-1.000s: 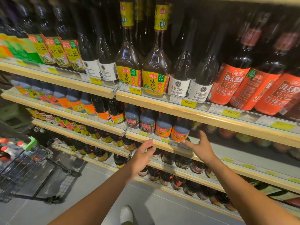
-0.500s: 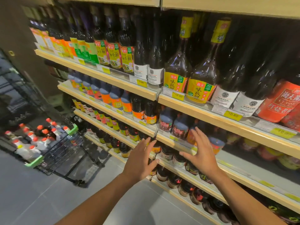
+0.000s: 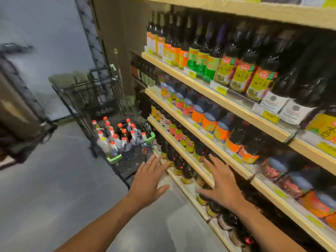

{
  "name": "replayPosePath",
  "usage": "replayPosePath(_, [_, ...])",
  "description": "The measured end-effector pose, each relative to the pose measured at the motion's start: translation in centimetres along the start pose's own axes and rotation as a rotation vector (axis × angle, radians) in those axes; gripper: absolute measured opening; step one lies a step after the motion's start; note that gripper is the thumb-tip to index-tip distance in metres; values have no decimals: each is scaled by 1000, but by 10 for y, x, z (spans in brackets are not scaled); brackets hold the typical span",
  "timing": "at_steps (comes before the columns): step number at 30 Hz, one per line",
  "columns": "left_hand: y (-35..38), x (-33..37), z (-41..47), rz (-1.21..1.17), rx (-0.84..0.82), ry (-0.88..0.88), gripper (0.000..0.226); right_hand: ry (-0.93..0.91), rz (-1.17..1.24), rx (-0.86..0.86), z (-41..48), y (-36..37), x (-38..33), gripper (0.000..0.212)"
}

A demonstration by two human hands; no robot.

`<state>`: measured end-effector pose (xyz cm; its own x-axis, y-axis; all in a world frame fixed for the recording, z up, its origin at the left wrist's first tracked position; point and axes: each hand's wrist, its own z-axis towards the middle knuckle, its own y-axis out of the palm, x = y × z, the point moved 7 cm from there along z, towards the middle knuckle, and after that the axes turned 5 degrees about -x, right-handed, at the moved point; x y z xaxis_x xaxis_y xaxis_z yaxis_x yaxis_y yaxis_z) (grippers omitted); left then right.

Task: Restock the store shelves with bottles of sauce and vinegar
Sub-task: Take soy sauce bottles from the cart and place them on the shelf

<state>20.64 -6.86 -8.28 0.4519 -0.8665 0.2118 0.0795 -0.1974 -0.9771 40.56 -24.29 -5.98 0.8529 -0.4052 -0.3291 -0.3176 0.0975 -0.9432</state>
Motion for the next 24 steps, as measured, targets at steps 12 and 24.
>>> replayPosePath(12, [-37,-210,-57,19,42,-274,84,-214,-43,-17,154,57,-193,111])
replayPosePath(24, [-55,-344,-8,-7,49,-419,85,-344,-67,-120,312,117,-257,103])
